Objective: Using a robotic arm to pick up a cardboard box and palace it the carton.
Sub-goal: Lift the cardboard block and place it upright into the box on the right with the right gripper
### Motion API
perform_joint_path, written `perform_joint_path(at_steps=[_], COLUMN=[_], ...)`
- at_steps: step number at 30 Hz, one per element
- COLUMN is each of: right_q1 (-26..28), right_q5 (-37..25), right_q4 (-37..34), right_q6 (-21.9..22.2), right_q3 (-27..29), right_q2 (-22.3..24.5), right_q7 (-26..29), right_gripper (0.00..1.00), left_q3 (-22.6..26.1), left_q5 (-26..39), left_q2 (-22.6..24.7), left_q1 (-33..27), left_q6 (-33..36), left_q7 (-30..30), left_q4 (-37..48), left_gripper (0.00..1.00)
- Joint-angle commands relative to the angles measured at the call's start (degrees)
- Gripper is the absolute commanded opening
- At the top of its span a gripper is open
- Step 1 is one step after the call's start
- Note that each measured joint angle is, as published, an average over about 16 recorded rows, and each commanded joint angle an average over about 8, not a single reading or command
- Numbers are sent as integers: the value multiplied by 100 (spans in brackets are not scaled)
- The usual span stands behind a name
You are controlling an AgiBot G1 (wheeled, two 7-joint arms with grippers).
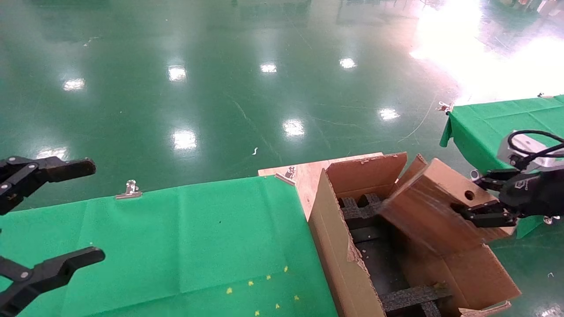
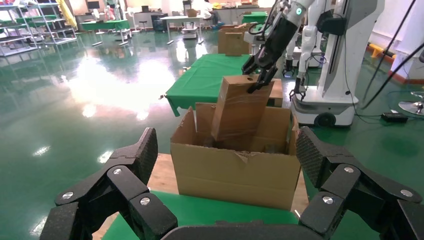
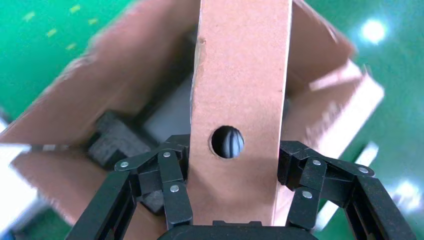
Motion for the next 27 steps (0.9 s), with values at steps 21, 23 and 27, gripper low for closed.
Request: perform_joint_path(at_steps=[21,23,27], right_q1=[-598,-679,-867], right_q5=[379,366,347], right_q4=[428,423,514], right_q6=[1303,1421,1672], right_q3=[-259,-312,-430], right_q2=[418,392,370], right_q7=[2285,2460,2796], right_gripper=[0,0,0], left_q3=[0,0,0], left_q5=[0,0,0], left_q2=[0,0,0], left_q1=[2,2,2], left_q6=[-3,-3,-3], left_q7=[0,0,0], left_q4=[2,2,2], left_gripper=[100,100,100])
